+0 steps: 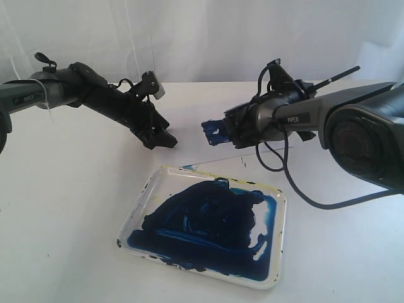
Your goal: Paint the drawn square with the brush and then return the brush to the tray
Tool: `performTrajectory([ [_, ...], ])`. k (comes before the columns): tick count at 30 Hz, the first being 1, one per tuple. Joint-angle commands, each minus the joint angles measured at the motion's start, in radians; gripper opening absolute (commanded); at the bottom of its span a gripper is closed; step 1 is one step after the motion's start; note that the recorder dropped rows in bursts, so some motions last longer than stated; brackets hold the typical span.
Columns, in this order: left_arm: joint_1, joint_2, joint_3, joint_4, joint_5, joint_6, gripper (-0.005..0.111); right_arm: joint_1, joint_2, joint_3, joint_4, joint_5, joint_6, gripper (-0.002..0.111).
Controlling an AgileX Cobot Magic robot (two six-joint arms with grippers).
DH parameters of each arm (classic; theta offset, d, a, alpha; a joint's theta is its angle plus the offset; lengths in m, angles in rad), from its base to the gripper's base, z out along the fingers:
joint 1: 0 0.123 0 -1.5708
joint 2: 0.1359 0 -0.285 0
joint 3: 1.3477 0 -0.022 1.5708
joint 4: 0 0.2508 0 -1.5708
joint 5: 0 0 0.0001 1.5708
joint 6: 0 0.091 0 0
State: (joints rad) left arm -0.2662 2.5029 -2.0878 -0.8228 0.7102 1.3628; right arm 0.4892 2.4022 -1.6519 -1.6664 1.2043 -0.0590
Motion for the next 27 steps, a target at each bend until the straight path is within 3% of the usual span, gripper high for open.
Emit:
performTrajectory([
  [1, -0.003, 0.003, 0.005, 0.026, 0.026, 0.004, 0.070, 0.000, -0.002, -0.003, -0.055, -0.011, 0.089, 0.000],
  [8, -0.003, 0.003, 0.005, 0.026, 0.024, 0.004, 0.070, 0.000, 0.023, -0.003, -0.061, -0.062, 0.067, 0.000],
  [27, -0.003, 0.003, 0.005, 0.026, 0.028, 0.004, 0.070, -0.004, 0.051, -0.005, -0.044, 0.017, 0.033, 0.000],
])
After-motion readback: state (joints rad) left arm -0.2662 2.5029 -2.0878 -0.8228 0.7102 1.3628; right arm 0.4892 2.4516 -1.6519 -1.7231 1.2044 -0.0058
